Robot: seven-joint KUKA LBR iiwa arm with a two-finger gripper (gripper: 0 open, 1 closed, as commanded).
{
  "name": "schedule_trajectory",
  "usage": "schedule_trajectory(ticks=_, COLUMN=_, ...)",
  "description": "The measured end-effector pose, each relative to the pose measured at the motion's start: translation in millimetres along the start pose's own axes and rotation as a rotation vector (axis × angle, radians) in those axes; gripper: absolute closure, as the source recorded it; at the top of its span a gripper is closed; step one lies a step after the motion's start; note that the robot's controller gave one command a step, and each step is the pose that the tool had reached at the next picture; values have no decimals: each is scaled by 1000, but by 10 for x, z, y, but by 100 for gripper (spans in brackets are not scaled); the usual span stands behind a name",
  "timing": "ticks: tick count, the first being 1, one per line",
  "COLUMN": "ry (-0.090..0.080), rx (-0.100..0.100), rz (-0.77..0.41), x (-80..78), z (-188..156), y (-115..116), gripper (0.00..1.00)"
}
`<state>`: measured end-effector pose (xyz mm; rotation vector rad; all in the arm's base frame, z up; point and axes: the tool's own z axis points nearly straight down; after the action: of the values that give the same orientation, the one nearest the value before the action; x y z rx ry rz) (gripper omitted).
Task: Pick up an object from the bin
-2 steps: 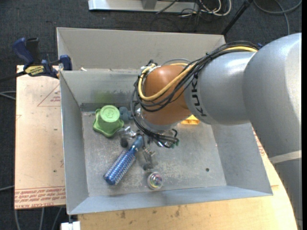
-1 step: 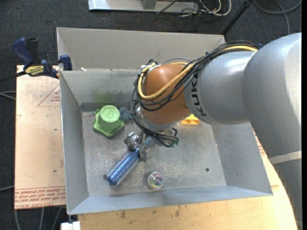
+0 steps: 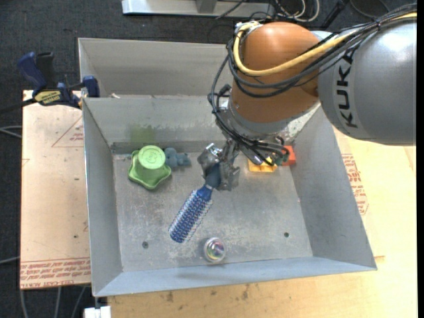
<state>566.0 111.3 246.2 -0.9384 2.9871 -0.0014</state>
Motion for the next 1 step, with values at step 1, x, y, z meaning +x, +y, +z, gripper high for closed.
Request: schedule_trajectory(ticks=1, ry=9, rx=-8, rz=-260, x=-25, z=1782, y=-607, gripper=100)
